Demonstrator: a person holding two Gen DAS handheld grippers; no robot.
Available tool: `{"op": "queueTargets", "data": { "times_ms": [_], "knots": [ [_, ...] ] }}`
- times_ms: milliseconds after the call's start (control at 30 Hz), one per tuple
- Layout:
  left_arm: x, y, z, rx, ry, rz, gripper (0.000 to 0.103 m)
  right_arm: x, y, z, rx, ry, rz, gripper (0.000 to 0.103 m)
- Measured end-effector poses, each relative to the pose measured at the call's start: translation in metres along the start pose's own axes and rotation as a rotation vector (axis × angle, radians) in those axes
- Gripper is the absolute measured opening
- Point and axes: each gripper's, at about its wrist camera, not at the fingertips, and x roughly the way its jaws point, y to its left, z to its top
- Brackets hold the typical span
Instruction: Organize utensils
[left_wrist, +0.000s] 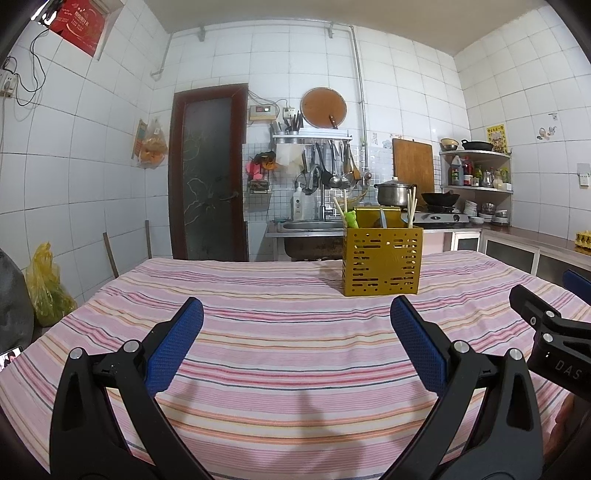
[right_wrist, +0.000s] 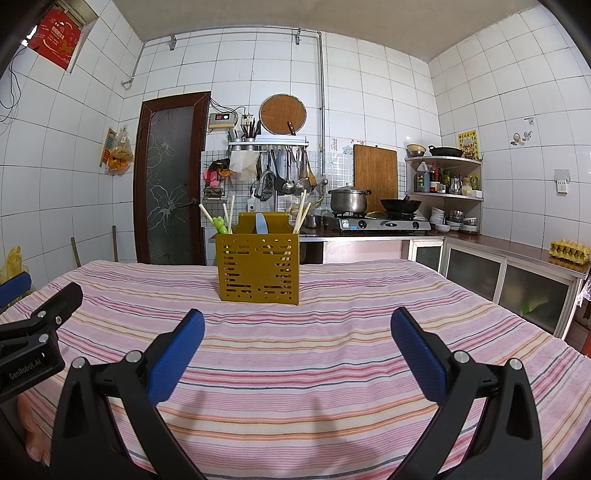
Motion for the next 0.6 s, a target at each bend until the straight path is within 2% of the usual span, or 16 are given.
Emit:
{"op": "queueTargets", "data": {
  "times_ms": [600],
  "knots": [
    [-0.0001,0.0001,0.0001,0.001,-0.001,0.0,0.098,-0.0002,-0.0005,-0.0008,-0.001,-0.001,0.0,0.098]
  ]
}}
